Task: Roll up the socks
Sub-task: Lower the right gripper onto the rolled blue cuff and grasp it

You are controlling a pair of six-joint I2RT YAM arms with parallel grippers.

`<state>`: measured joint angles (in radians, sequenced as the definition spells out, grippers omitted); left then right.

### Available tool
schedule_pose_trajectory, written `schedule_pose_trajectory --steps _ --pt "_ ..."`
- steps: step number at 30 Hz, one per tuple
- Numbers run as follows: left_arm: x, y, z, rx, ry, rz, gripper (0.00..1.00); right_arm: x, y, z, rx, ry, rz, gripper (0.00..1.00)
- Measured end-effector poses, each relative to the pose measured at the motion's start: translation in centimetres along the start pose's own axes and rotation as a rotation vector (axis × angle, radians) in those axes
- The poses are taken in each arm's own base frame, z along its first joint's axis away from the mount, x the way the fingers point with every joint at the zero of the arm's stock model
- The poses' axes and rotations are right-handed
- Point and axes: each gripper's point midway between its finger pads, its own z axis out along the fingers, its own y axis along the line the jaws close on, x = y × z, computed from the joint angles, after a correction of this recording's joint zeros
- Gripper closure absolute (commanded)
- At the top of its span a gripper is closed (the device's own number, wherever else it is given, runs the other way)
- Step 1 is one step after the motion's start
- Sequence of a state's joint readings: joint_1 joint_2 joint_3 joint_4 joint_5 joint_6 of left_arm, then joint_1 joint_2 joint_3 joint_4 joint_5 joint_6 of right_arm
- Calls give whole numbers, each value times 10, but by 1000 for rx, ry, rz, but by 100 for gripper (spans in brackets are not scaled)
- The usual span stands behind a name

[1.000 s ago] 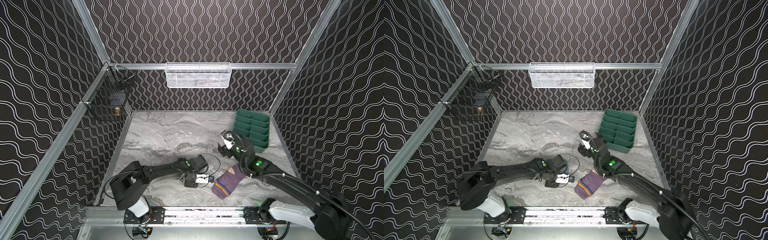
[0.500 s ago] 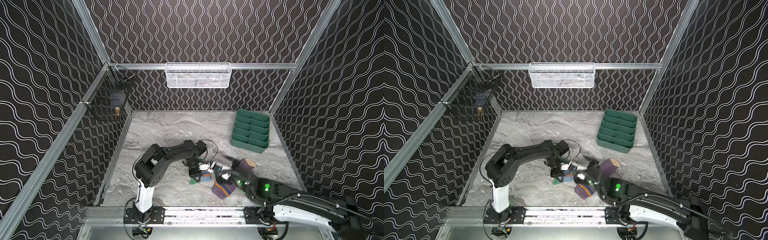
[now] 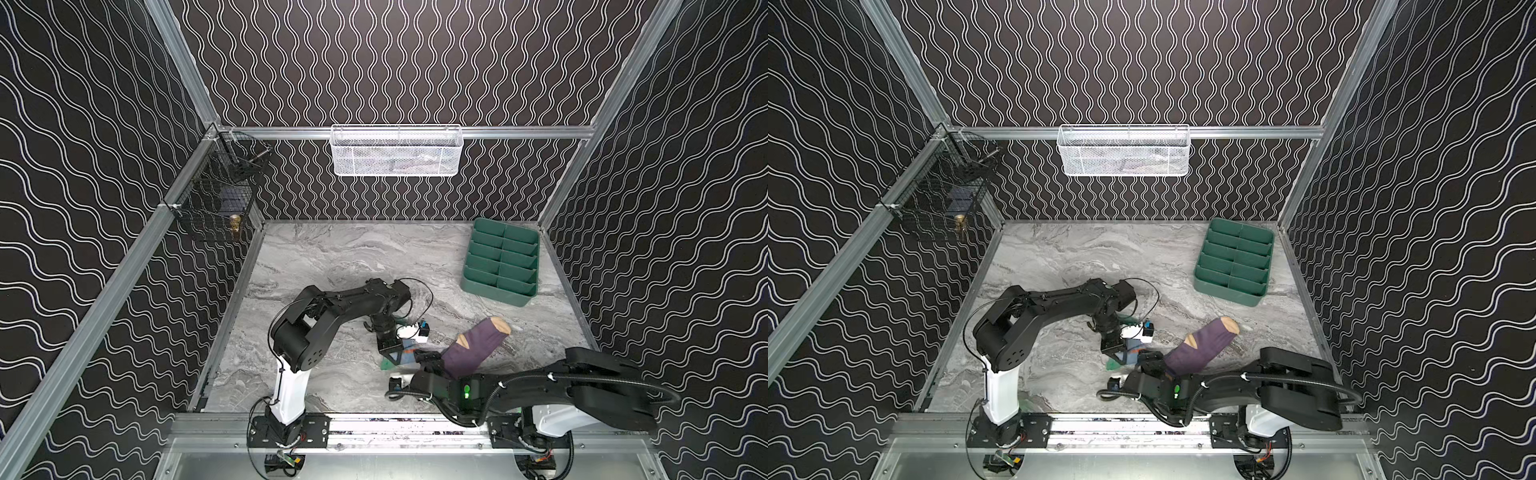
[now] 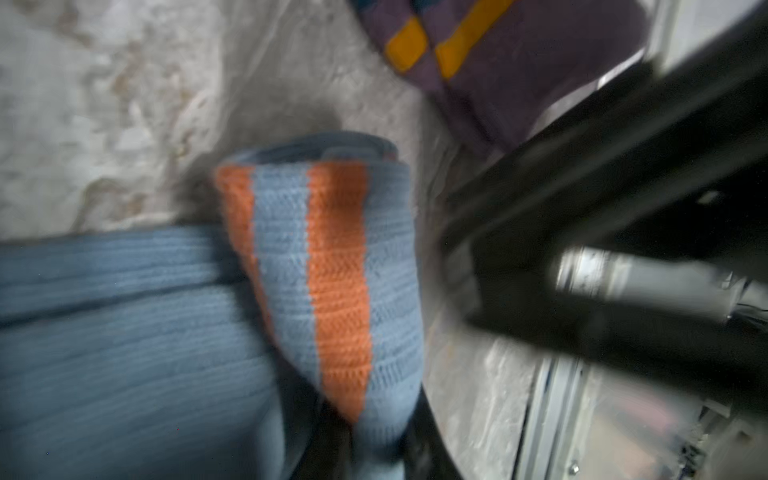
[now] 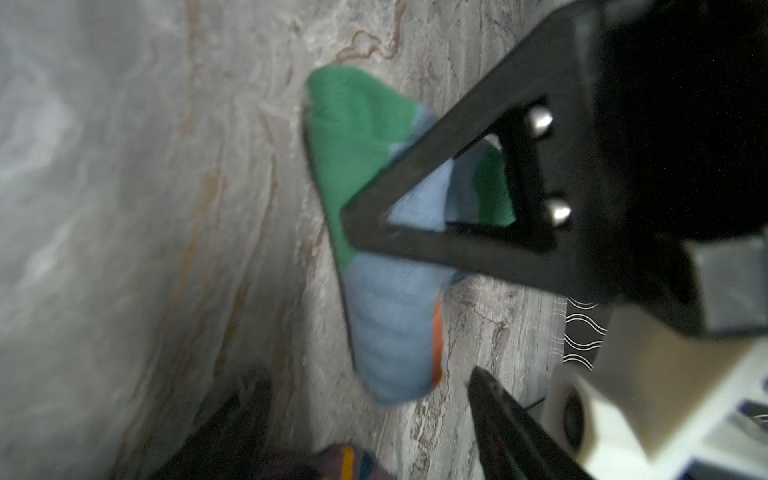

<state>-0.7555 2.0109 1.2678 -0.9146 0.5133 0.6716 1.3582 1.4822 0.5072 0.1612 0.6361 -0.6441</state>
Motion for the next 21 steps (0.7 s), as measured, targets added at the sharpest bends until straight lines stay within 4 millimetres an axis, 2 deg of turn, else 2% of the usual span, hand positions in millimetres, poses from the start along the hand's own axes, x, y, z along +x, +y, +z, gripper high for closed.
schedule_pose_trajectory --steps 3,6,11,16,17,21 --pt "-2 -4 3 37 -16 -19 100 -4 -5 11 13 -15 38 29" --pt "-3 -7 4 55 -24 -27 100 -8 -7 19 9 -29 58 41" --pt "-3 -6 5 56 -25 -30 100 -8 2 26 -29 -27 35 58" --pt "-2 -5 4 53 -25 -37 100 -5 11 28 -70 -5 46 96" --pt "-2 -5 4 51 -23 -42 99 -4 11 28 -73 0 50 100" --pt "-1 -3 2 26 -21 -34 88 -5 15 26 -85 24 63 100"
